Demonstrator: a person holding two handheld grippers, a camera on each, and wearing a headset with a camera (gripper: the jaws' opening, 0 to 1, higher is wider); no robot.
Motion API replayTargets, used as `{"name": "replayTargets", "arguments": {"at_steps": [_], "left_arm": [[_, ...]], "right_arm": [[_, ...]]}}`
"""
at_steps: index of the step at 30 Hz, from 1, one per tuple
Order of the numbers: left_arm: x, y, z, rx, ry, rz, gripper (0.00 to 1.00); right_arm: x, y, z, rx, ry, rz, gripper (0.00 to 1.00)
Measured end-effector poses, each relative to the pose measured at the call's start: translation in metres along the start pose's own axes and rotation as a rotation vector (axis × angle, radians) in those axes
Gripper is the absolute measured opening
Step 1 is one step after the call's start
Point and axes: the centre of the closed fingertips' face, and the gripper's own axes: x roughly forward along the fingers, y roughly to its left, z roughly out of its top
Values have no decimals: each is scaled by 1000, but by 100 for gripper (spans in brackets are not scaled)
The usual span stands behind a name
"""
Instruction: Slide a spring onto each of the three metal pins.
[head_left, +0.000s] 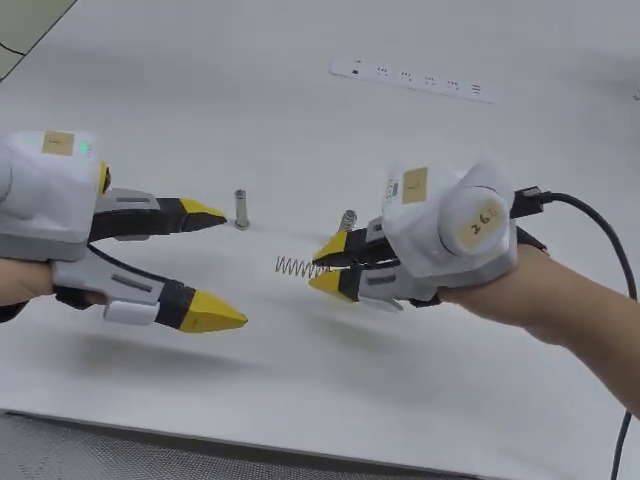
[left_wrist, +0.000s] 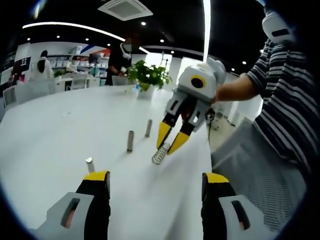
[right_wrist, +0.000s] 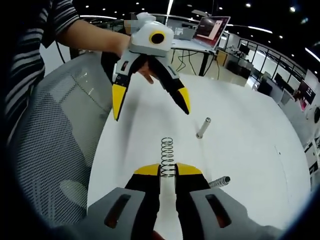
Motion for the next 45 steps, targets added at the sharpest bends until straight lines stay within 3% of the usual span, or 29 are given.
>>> {"name": "replayTargets", "arguments": {"at_steps": [13, 21, 27, 45], "left_arm": [[39, -15, 10, 58, 20, -94, 46], [56, -20, 19, 68, -10, -111, 28], [58, -21, 24, 61, -29, -120, 21], [60, -23, 24, 55, -37, -140, 9]], "right_arm": [[-11, 5, -2, -16, 0, -16, 8], [-16, 6, 0, -12, -10, -22, 8], [-21, 4, 1, -2, -24, -32, 8], [-25, 4, 4, -4, -39, -24, 8]]}}
